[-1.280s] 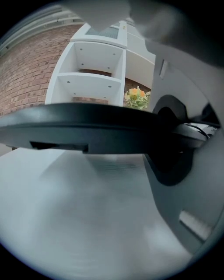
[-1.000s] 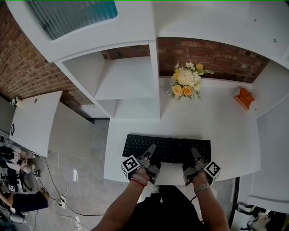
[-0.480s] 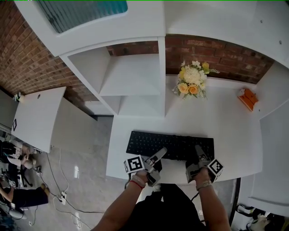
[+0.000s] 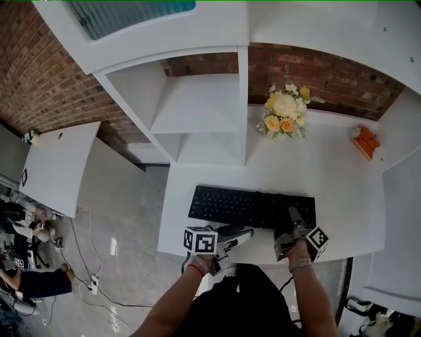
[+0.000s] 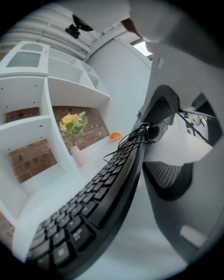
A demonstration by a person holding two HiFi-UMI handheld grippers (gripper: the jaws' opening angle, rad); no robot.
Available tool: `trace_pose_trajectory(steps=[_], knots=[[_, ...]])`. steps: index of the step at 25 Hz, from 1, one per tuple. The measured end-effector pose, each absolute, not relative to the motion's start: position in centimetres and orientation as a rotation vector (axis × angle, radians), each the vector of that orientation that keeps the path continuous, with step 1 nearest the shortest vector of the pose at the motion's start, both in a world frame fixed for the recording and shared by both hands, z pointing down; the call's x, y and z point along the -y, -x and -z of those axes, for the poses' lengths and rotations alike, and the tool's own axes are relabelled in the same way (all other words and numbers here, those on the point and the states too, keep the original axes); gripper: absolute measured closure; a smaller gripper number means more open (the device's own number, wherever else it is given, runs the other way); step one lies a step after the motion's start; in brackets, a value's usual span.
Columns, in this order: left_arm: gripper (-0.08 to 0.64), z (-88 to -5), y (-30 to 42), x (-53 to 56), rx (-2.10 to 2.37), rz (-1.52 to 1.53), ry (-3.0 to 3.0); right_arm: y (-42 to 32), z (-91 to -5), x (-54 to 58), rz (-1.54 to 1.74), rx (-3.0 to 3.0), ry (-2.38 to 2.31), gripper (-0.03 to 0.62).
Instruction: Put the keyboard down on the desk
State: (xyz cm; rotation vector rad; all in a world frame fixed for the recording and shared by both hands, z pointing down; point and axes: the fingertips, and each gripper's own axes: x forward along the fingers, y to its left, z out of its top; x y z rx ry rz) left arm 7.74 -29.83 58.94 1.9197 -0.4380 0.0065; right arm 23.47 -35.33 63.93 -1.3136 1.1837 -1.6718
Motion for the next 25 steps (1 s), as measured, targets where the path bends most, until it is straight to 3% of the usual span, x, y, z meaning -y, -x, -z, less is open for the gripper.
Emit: trace_pose_trajectory(steps=[4,7,18,25], knots=[[0.499,-58.9,-7.7,28.9,0.486,-0.137,-2.108,-23.3,-63.5,35.5,1.66,-1.193,1.294,0.529],[0.565,-59.3,-7.6,29.1,0.559,-0.256,-2.216,-23.7,-64.5,35.4,1.663,-1.189,1.289,0.528],[0.565,-60.6,-9.1,28.6,0.617,-0.457,-2.312,-23.3,-63.5,35.4,1.667,-1.227,1.285,0.515],[0.561,-60.9,-9.9,28.7,0.594,-0.507,-2.315,-23.1,-62.6,34.6,1.718,-1.335,1.268,0.431]])
